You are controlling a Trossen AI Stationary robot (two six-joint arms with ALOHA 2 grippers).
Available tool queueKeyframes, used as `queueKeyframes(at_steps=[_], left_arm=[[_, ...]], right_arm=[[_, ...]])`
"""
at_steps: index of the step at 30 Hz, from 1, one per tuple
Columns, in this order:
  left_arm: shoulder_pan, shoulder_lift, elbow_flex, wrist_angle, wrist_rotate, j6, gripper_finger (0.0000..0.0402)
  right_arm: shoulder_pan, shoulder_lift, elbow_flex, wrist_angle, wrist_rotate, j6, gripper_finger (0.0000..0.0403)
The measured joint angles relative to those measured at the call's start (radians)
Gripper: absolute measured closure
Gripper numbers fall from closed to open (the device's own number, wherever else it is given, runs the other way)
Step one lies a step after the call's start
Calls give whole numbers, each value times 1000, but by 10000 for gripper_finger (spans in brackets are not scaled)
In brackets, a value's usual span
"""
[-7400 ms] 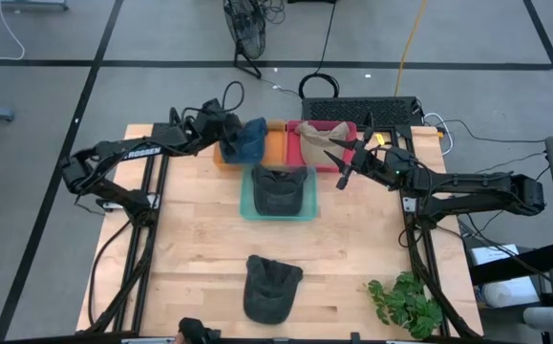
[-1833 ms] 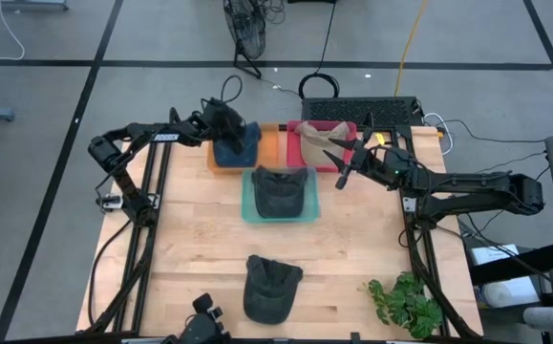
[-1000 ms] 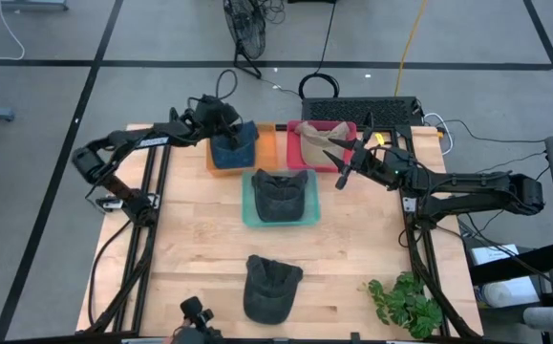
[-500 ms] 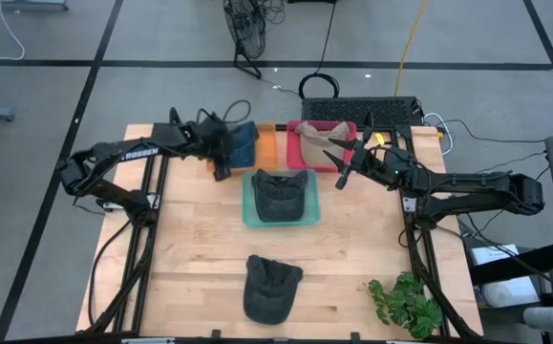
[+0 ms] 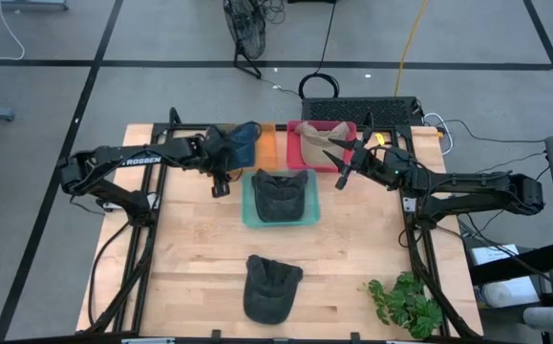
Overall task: Pick & Place hat
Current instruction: Adjust the orange bin
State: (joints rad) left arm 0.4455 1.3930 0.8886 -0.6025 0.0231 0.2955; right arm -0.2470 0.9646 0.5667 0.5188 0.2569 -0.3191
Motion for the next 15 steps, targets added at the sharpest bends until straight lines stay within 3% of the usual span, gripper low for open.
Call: queueKeyframes(at_steps=[11,15], left_arm=[[16,-3,-87,57,-106,23,252],[36,1,-121,113,-199,24,252]], right_arm=[[0,0,0,0,0,19,261],[0,0,0,0,0,19,261]])
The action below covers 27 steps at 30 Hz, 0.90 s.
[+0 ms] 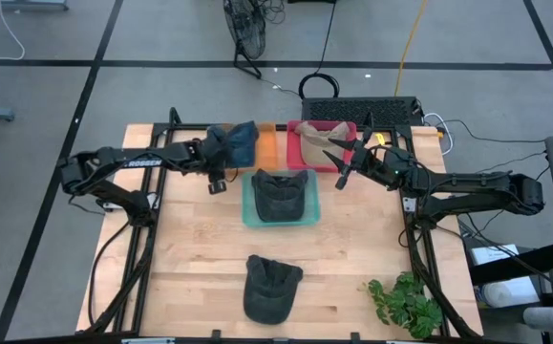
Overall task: Pick & Place hat
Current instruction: Adjust the orange bin, then put the black cap into the blue bin
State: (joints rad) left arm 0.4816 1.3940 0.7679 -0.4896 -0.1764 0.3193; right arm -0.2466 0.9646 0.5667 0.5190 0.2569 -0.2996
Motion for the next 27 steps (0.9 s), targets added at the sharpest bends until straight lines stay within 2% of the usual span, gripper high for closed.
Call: queueKeyframes(at_steps=[3,14,27], left_arm=[[14,-1,-11,48,-57,0,252],[24,0,-10,98,-83,12,252],[4,-1,-10,100,-64,-7,252]], right_arm=[[0,0,0,0,0,0,261],[0,0,0,0,0,0,261],[0,0,0,0,0,0,261]])
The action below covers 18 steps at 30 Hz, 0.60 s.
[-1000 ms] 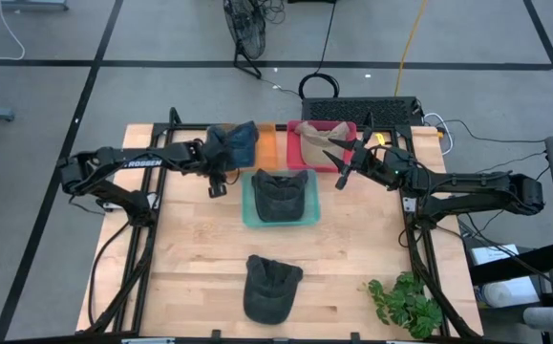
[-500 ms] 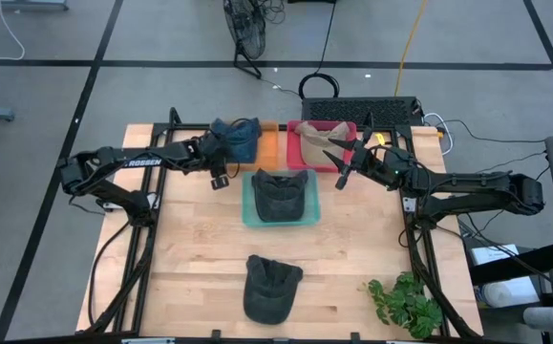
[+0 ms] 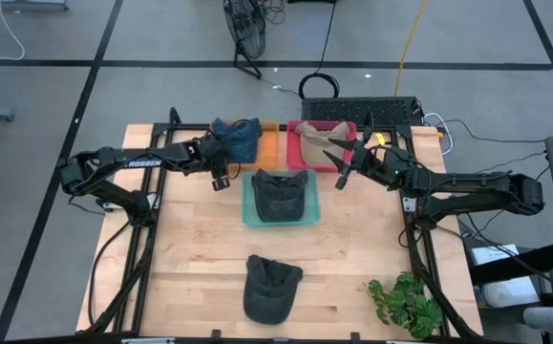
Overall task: Pick & Place hat
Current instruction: Put the black cap into the blue bin
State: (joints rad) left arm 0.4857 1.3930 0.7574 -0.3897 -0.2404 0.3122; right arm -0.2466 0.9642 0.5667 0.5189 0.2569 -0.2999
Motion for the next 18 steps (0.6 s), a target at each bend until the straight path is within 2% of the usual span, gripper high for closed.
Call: queueKeyframes(at_steps=[7,18], left_arm=[[-23,-7,6,-14,3,-1,252],[-68,-79,117,-150,3,-24,252]], right_arm=[[0,0,0,0,0,0,261],[0,0,0,0,-1,2,261]])
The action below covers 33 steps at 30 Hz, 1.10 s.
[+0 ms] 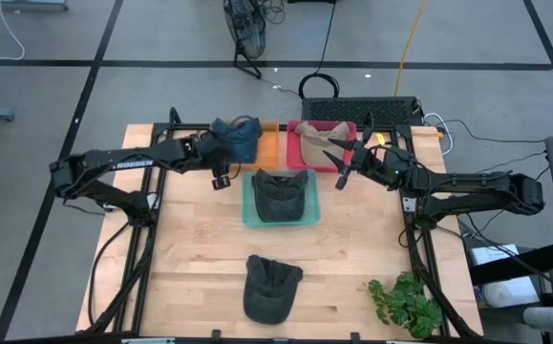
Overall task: Pick & Place hat
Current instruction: Put the black cap into the blue bin
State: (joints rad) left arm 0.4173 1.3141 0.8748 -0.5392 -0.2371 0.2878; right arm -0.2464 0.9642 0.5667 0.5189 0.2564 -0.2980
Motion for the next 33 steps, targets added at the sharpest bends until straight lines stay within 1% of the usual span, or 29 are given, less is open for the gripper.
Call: queueKeyframes(at_steps=[2,4,6,8,11,15,18,21,23,25,29,33], left_arm=[[-6,-30,20,-10,0,-3,252],[-14,-62,42,4,-1,-3,252],[-21,-96,55,60,2,-3,252],[-27,-131,57,147,23,-12,252],[-29,-166,51,272,104,-50,252],[-29,-177,50,401,247,-103,252],[-31,-177,49,490,307,-194,252],[-52,-160,49,578,346,-231,252],[-70,-153,48,584,353,-244,252],[-93,-153,46,585,348,-247,252],[-145,-156,3,705,307,-246,252],[-187,-165,-51,854,316,-225,252]], right_arm=[[7,0,0,1,-13,19,261],[14,0,0,9,-75,34,261],[29,0,0,28,-134,46,261],[49,0,0,39,-139,51,261],[70,0,0,34,-101,51,261],[77,0,0,38,-103,65,261],[78,0,0,39,-104,59,261],[78,0,0,46,-104,22,261],[78,2,0,65,-123,52,261],[78,21,0,105,-176,108,261],[78,80,0,155,-287,159,261],[78,141,0,197,-286,181,261]])
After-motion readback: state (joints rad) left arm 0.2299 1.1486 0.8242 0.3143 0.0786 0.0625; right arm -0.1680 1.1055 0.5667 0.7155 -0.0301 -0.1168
